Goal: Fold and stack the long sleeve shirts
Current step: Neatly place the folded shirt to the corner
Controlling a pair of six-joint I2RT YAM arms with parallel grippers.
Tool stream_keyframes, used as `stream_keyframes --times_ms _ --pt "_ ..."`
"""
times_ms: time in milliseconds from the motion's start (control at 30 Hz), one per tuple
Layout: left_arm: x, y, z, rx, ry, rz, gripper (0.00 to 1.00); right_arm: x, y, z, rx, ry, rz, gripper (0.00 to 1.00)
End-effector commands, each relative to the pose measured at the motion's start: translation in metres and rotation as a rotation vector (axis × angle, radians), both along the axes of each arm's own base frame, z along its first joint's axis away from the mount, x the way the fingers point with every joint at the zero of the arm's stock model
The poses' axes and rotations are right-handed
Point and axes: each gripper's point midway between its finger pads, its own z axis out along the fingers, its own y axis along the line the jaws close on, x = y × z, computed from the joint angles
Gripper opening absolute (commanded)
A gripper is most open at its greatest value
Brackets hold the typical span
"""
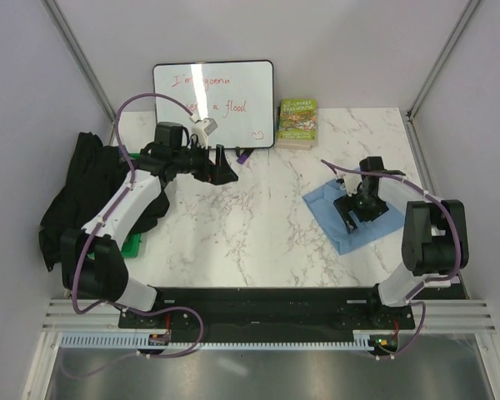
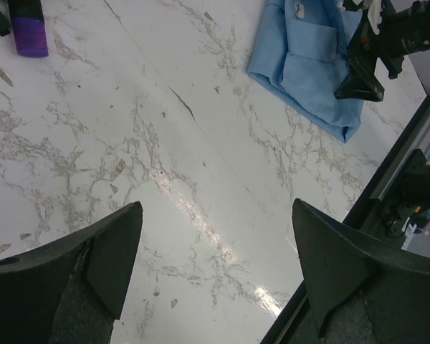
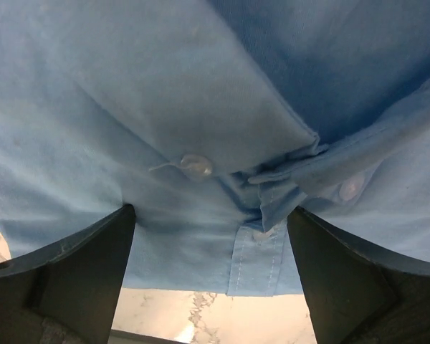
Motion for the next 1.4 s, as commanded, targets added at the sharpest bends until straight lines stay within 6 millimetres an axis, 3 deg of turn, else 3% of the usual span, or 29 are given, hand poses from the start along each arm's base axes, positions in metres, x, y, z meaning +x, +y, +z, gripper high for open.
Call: stream_keyframes --times_ms 0,33,100,133,167,200,233,267,300,333,367,400,433,467,500,533,567,633,667,800,967,1000,1067,1100,1167,1200,1267,1300,1367 --pt "0.007 0.004 0.009 0.022 -0.048 -0.001 0.92 0.046 -0.002 -0.014 -0.014 -0.096 -0.236 0.95" --pt "0.008 0.004 0.006 0.026 -0.043 0.001 0.92 0.052 -0.004 -0.028 -0.012 -0.07 -0.266 0.95" --pt "0.011 0.005 0.004 0.033 -0.038 0.008 0.92 0.086 -0.006 -0.023 -0.015 -0.107 -0.336 0.95" --pt "0.012 0.006 0.003 0.037 -0.036 0.01 0.92 0.091 -0.015 -0.041 -0.018 -0.062 -0.378 0.95" --pt "0.013 0.006 0.001 0.04 -0.033 0.011 0.92 0.121 -0.02 -0.032 -0.001 -0.115 -0.404 0.95" --pt "0.014 0.007 0.0 0.045 -0.034 0.012 0.92 0.133 -0.023 -0.034 -0.005 -0.121 -0.415 0.94" --pt "0.014 0.008 0.0 0.047 -0.032 0.014 0.92 0.136 -0.026 -0.053 -0.013 -0.072 -0.429 0.94" --pt "0.015 0.009 -0.001 0.052 -0.036 0.016 0.92 0.168 -0.032 -0.04 0.006 -0.131 -0.437 0.94" --pt "0.015 0.011 -0.002 0.057 -0.033 0.018 0.92 0.181 -0.034 -0.039 0.004 -0.144 -0.435 0.94" --pt "0.015 0.012 -0.003 0.06 -0.032 0.02 0.92 0.187 -0.037 -0.053 -0.01 -0.125 -0.437 0.94" --pt "0.016 0.014 -0.003 0.062 -0.033 0.024 0.92 0.217 -0.045 -0.036 -0.005 -0.195 -0.451 0.93" --pt "0.016 0.016 -0.004 0.066 -0.029 0.028 0.92 0.227 -0.05 -0.036 -0.006 -0.208 -0.473 0.93" --pt "0.017 0.017 -0.005 0.068 -0.026 0.032 0.92 0.229 -0.052 -0.051 -0.01 -0.175 -0.479 0.93" --pt "0.019 0.02 -0.004 0.069 -0.029 0.036 0.92 0.254 -0.057 -0.034 -0.005 -0.239 -0.485 0.93" --pt "0.02 0.021 -0.005 0.074 -0.028 0.04 0.92 0.263 -0.06 -0.034 -0.006 -0.249 -0.484 0.92" --pt "0.021 0.023 -0.007 0.077 -0.024 0.045 0.92 0.264 -0.06 -0.05 -0.012 -0.217 -0.479 0.92" --pt "0.023 0.026 -0.004 0.078 -0.027 0.055 0.92 0.284 -0.063 -0.036 -0.009 -0.274 -0.478 0.93" --pt "0.025 0.028 -0.007 0.08 -0.016 0.06 0.92 0.293 -0.064 -0.05 -0.013 -0.27 -0.479 0.93" --pt "0.027 0.03 -0.006 0.081 -0.014 0.067 0.92 0.307 -0.065 -0.041 -0.001 -0.313 -0.48 0.93" --pt "0.029 0.034 -0.01 0.087 -0.003 0.079 0.92 0.331 -0.064 -0.027 0.022 -0.384 -0.477 0.93" --pt "0.031 0.036 -0.015 0.084 0.015 0.079 0.92 0.333 -0.059 -0.017 0.053 -0.414 -0.467 0.95" --pt "0.03 0.035 -0.012 0.078 0.01 0.074 0.92 0.334 -0.051 0.001 0.098 -0.432 -0.447 0.95" --pt "0.03 0.033 -0.003 0.066 -0.01 0.067 0.93 0.327 -0.044 0.018 0.128 -0.433 -0.424 0.97" --pt "0.029 0.033 0.005 0.063 -0.028 0.067 0.93 0.327 -0.041 0.06 0.151 -0.495 -0.405 0.98" --pt "0.031 0.034 0.021 0.058 -0.063 0.072 0.99 0.317 -0.04 0.091 0.157 -0.529 -0.38 0.98" --pt "0.03 0.034 0.028 0.057 -0.078 0.075 1.0 0.313 -0.039 0.14 0.161 -0.608 -0.354 0.98" --pt "0.031 0.036 0.039 0.074 -0.103 0.066 1.0 0.303 -0.039 0.18 0.16 -0.667 -0.325 0.98" --pt "0.03 0.037 0.042 0.08 -0.103 0.065 1.0 0.291 -0.038 0.218 0.157 -0.72 -0.297 0.98" --pt "0.028 0.04 0.047 0.104 -0.087 0.071 1.0 0.274 -0.034 0.247 0.17 -0.747 -0.268 0.98"
